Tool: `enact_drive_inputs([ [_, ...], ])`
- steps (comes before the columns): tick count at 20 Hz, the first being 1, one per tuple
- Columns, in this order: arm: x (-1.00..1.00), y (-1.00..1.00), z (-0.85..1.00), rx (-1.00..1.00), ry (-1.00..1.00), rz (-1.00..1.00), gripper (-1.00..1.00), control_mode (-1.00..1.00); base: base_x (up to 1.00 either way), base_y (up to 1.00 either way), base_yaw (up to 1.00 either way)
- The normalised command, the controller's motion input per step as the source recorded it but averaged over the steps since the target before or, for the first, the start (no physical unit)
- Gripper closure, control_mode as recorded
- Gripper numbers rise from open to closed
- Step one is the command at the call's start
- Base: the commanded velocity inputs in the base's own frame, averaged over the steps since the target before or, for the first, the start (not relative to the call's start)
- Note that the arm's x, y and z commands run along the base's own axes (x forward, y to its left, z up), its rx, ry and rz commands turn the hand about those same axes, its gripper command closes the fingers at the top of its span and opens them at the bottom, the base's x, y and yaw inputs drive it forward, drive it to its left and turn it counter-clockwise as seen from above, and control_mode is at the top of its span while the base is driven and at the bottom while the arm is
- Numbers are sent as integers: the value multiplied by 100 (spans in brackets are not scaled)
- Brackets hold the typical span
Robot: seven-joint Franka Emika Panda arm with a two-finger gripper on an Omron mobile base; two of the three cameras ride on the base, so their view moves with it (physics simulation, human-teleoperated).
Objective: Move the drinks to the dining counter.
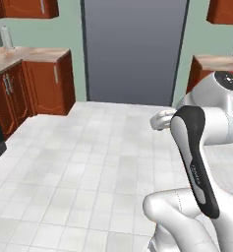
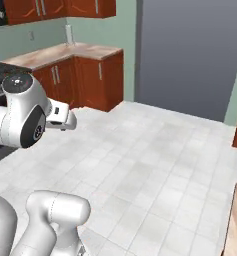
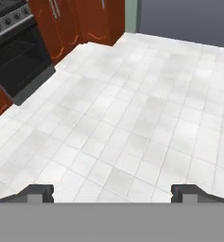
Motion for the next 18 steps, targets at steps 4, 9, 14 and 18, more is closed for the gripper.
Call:
enact_drive_inputs([
  [4,0,0,0,0,0,0,-100,100,-12,1,100],
  [9,0,0,0,0,0,0,-100,100,-2,0,100],
  [14,0,0,0,0,0,0,-100,100,4,0,97],
  [18,0,0,0,0,0,0,-100,100,74,-34,54],
])
